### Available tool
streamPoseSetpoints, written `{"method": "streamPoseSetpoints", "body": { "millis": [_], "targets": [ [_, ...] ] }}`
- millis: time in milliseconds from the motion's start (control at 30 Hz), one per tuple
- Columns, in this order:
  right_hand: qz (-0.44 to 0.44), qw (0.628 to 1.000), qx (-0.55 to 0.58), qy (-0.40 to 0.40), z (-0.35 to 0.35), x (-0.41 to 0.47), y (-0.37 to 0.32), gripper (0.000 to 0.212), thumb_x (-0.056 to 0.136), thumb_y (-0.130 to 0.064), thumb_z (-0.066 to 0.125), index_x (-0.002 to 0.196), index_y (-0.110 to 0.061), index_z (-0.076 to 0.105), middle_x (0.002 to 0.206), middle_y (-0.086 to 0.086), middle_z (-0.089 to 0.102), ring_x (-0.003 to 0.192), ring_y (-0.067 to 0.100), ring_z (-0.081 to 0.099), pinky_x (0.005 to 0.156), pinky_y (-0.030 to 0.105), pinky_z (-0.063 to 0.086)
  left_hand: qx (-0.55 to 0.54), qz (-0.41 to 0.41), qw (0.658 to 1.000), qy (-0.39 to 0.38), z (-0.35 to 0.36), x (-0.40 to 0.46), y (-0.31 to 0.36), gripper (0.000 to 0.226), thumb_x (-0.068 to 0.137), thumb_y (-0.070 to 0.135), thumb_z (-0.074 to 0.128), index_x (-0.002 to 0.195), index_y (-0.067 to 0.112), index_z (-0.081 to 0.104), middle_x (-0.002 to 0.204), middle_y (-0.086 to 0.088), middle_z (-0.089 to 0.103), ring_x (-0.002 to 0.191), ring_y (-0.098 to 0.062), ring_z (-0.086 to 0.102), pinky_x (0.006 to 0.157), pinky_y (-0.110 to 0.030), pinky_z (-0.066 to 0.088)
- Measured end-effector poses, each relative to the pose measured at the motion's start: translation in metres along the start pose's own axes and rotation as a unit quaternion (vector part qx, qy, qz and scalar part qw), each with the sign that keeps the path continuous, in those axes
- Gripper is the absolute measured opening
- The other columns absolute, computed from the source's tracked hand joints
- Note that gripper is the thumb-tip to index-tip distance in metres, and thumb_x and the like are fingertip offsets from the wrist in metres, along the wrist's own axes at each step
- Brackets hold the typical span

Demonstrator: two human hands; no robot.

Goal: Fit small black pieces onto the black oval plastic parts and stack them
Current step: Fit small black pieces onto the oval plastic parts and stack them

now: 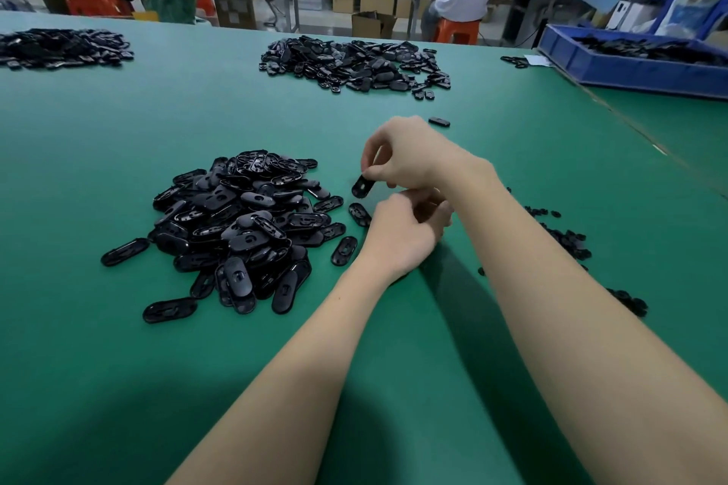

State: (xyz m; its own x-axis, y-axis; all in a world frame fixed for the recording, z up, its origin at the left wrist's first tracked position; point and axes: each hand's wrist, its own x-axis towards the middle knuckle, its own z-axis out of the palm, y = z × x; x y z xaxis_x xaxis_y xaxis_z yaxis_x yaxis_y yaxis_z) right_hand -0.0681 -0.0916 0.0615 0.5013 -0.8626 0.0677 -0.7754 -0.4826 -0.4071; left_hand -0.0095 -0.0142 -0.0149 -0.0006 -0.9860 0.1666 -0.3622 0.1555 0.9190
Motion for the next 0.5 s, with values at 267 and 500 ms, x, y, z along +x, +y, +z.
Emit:
{"method": "streamPoseSetpoints", "body": {
  "millis": [267, 500],
  "targets": [
    [0.040, 0.991, 0.059, 0.109, 0.000, -0.027, 0.047, 0.012, 0.090, -0.015, 0.071, 0.091, -0.024, 0.079, 0.091, -0.009, 0.074, 0.069, -0.008, 0.059, 0.068, 0.005, 0.042, -0.029, -0.010, 0.998, 0.046, 0.003, 0.000, 0.001, 0.007, 0.093, 0.023, 0.062, 0.090, 0.018, 0.066, 0.074, -0.001, 0.071, 0.071, -0.025, 0.067, 0.073, -0.036, 0.056],
    [0.089, 0.979, 0.169, 0.065, -0.021, -0.047, 0.066, 0.010, 0.089, -0.010, 0.075, 0.091, -0.019, 0.078, 0.087, -0.002, 0.078, 0.073, 0.012, 0.075, 0.072, 0.022, 0.055, -0.066, -0.040, 0.991, 0.113, 0.005, 0.004, 0.001, 0.028, 0.095, 0.037, 0.062, 0.108, 0.022, 0.043, 0.091, 0.001, 0.070, 0.075, -0.021, 0.071, 0.082, -0.043, 0.057]
  ]
}}
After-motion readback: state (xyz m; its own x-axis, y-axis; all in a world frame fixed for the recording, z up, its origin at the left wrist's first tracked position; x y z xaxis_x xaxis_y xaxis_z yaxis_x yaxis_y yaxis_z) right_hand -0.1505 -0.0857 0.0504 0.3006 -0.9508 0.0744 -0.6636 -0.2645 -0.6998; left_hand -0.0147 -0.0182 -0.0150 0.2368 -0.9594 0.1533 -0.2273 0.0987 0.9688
